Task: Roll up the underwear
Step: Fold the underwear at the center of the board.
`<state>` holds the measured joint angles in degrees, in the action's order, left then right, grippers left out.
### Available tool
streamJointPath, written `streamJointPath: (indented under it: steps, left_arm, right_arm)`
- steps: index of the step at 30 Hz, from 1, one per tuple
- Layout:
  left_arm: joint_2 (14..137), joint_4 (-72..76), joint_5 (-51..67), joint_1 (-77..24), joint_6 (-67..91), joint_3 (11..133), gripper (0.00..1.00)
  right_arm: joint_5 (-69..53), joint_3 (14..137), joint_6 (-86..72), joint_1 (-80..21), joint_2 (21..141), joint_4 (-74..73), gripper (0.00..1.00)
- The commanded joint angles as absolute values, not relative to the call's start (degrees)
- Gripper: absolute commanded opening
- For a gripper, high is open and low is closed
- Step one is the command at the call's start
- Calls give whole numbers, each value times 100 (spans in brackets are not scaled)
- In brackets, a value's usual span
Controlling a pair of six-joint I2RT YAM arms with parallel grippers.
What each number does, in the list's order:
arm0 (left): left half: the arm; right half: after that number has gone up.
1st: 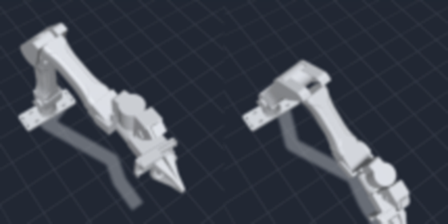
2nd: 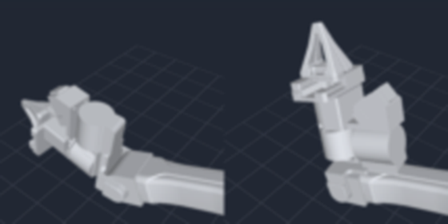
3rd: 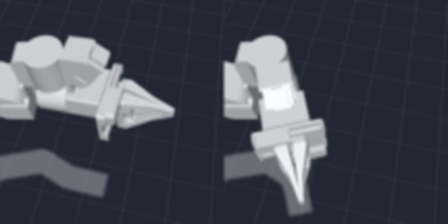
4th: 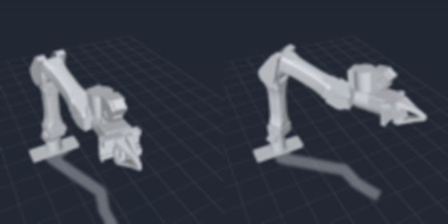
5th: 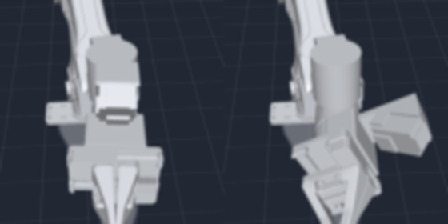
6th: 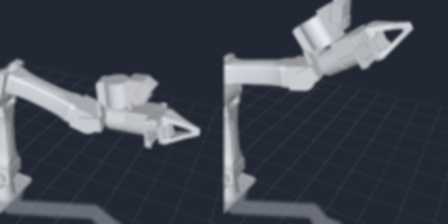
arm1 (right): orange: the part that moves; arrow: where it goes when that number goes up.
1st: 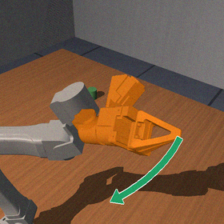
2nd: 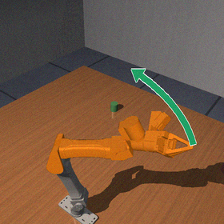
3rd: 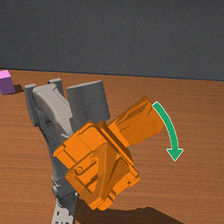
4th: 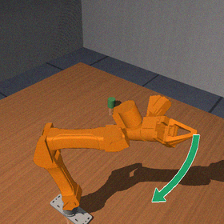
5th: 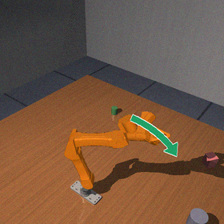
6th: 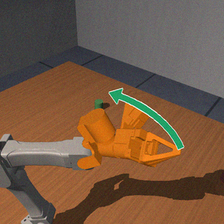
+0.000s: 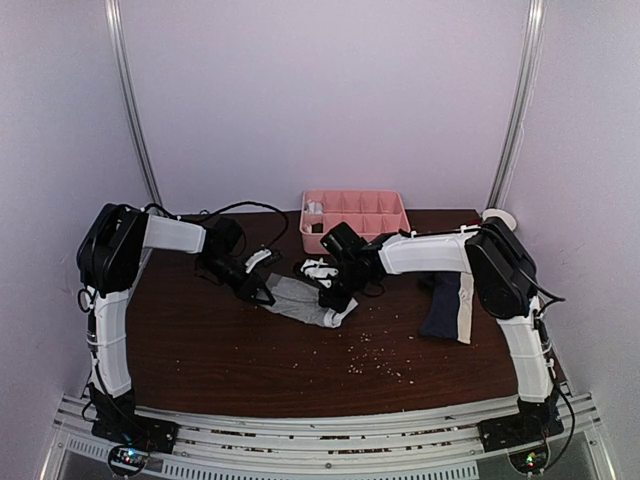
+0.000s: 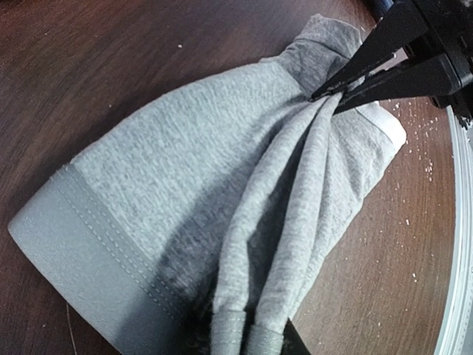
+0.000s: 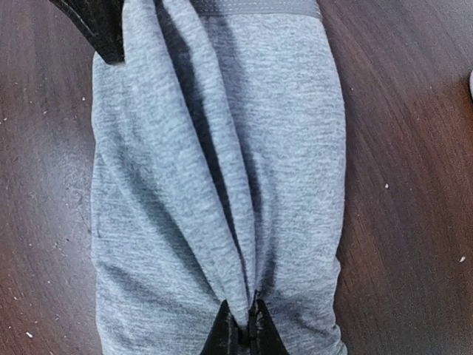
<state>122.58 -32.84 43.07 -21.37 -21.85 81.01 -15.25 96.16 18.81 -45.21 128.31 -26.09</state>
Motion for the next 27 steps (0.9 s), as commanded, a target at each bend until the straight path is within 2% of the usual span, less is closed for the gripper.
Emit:
streamJointPath:
  steps: [1,4,8,11,15,22,27]
  left_arm:
    - [12183,-3402,4341,-2091,-2426,8025,20]
    - [11985,-3404,4392,-2089,-2503,7858,20]
    - [11810,-3402,4405,-2089,-2619,7661,20]
    - [11803,-3408,4402,-2092,-2663,7597,21]
    - [11804,-3518,4427,-2091,-2734,7580,21]
    - [11573,-3595,4475,-2089,-2793,7480,21]
    - [11487,-3595,4483,-2092,-2810,7537,21]
  right_arm:
    - [-1736,9623,1779,-4486,12702,-2901,2]
    - [-1775,9457,1734,-4496,12465,-2918,3]
    - [-1640,9033,1715,-4527,12137,-2696,25]
    - [-1608,8847,1712,-4540,12001,-2541,30]
    - [-1661,8904,1669,-4570,12007,-2578,26]
    - [-1721,8991,1675,-4596,12087,-2674,8]
    - [-1762,9075,1664,-4593,12102,-2712,0]
